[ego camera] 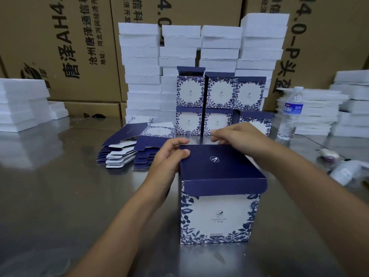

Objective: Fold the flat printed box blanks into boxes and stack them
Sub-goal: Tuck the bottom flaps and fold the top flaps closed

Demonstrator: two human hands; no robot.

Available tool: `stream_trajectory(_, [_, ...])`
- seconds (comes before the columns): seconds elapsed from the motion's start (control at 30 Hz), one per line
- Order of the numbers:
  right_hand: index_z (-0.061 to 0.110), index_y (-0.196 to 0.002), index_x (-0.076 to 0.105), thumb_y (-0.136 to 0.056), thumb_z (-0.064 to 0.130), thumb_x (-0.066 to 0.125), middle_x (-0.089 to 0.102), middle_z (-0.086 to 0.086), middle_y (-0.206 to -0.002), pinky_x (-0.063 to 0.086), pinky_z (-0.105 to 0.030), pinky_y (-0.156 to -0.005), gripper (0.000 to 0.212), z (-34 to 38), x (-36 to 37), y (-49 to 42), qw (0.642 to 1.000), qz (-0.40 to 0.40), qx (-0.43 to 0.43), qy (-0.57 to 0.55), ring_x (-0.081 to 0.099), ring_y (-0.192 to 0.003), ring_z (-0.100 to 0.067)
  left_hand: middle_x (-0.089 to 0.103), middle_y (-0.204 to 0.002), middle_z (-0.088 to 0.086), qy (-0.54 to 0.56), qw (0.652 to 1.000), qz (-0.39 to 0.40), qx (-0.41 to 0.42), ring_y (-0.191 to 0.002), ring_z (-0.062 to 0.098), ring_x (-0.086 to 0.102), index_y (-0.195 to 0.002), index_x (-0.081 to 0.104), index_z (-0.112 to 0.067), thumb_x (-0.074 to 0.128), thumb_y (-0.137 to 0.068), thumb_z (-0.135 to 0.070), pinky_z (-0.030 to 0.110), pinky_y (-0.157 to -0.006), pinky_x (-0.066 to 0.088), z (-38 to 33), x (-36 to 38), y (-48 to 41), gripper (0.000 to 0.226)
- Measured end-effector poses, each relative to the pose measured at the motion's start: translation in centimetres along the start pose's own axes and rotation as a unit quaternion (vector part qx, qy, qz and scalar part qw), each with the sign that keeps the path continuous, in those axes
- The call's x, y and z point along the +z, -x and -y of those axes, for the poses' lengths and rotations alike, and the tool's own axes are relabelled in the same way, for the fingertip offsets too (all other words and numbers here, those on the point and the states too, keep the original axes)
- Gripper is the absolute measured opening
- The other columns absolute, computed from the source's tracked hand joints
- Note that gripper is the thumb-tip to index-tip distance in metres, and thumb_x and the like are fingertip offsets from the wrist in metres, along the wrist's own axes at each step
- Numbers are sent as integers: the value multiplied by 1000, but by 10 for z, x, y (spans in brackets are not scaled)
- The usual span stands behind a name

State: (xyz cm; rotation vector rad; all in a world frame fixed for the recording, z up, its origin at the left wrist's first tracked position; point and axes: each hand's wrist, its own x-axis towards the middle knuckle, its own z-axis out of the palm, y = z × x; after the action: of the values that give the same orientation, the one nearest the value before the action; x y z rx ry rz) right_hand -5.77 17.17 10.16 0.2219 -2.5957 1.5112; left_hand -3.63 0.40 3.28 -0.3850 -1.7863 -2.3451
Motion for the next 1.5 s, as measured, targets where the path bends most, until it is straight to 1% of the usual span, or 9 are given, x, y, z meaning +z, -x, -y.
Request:
stream_trajectory(0.1, [18, -72, 74, -84, 44, 64, 69, 5, -65, 42, -15, -48, 30, 0, 9, 0, 998, 27, -7, 61, 60, -51, -5, 60, -92, 6, 11, 999, -6, -29, -68, 11, 60, -97, 63, -23, 52, -90, -5, 20, -59, 49, -2, 0, 1, 22])
stream_trajectory(0.27, [18, -66, 68, -86, 35, 66, 67, 5, -63, 39, -9, -41, 26, -4, 11, -3, 997, 37, -18, 66, 55, -43, 2, 67, -89, 10, -66, 994, 17, -90, -85, 22, 60, -93, 67, -17, 52, -87, 0, 35, -82, 49, -19, -2, -10, 23])
stream_trajectory(0.4, [19, -63, 64, -89, 26, 64, 64, 4, -62, 38, -10, -40, 27, -5, 11, -5, 997, 51, -8, 53, 54, -42, 0, 68, -77, 2, -207, 969, 19, -130, -69, 15, 59, -84, 68, -17, 59, -85, -13, 24, -62, 44, -34, 5, -24, 10])
stream_trajectory(0.47, [19, -63, 64, -89, 25, 64, 64, 4, -62, 40, -11, -42, 27, -5, 10, -5, 997, 53, -7, 46, 55, -46, -3, 71, -80, 5, -246, 958, 26, -145, -70, 18, 63, -82, 69, -16, 64, -84, -22, 28, -67, 46, -35, 10, -29, 8])
stream_trajectory(0.53, [20, -63, 64, -89, 25, 64, 63, 6, -60, 41, -12, -44, 27, -6, 10, -6, 998, 52, -6, 46, 55, -49, -4, 71, -75, 6, -235, 960, 27, -150, -69, 20, 63, -73, 68, -15, 67, -85, -20, 32, -74, 49, -35, 13, -31, 13])
stream_trajectory(1.0, [19, -72, 72, -85, 33, 67, 69, 3, -67, 39, -10, -38, 20, -7, 8, 1, 999, 16, 46, 24, 59, -43, -4, 62, -59, 3, -225, 967, -30, -114, -45, 11, 54, -67, 63, -12, 65, -89, -23, 13, -43, 39, -29, 12, -24, 24])
stream_trajectory(1.13, [16, -83, 73, -83, 36, 69, 68, 0, -71, 42, -14, -44, 21, -5, 7, 2, 998, 1, 66, 21, 60, -51, -10, 46, -68, 11, -242, 964, -76, -81, -56, 18, 38, -66, 51, -11, 62, -90, -25, 23, -48, 27, -25, 9, -22, 30])
stream_trajectory(1.37, [12, -86, 72, -81, 36, 71, 70, -3, -76, 50, -22, -57, 25, -4, 6, 4, 995, -2, 103, -1, 64, -59, -16, 44, -61, 6, -250, 961, -68, -94, -51, 16, 36, -61, 46, -15, 61, -92, -25, 20, -44, 27, -27, 10, -23, 35])
stream_trajectory(1.5, [12, -77, 58, -80, 39, 70, 59, 2, -66, 36, -15, -36, 30, -8, 3, 7, 988, -42, 148, -19, 54, -51, -9, 47, -55, 4, -226, 967, -76, -89, -45, 14, 40, -56, 46, -15, 61, -92, -22, 15, -41, 30, -25, 10, -21, 39])
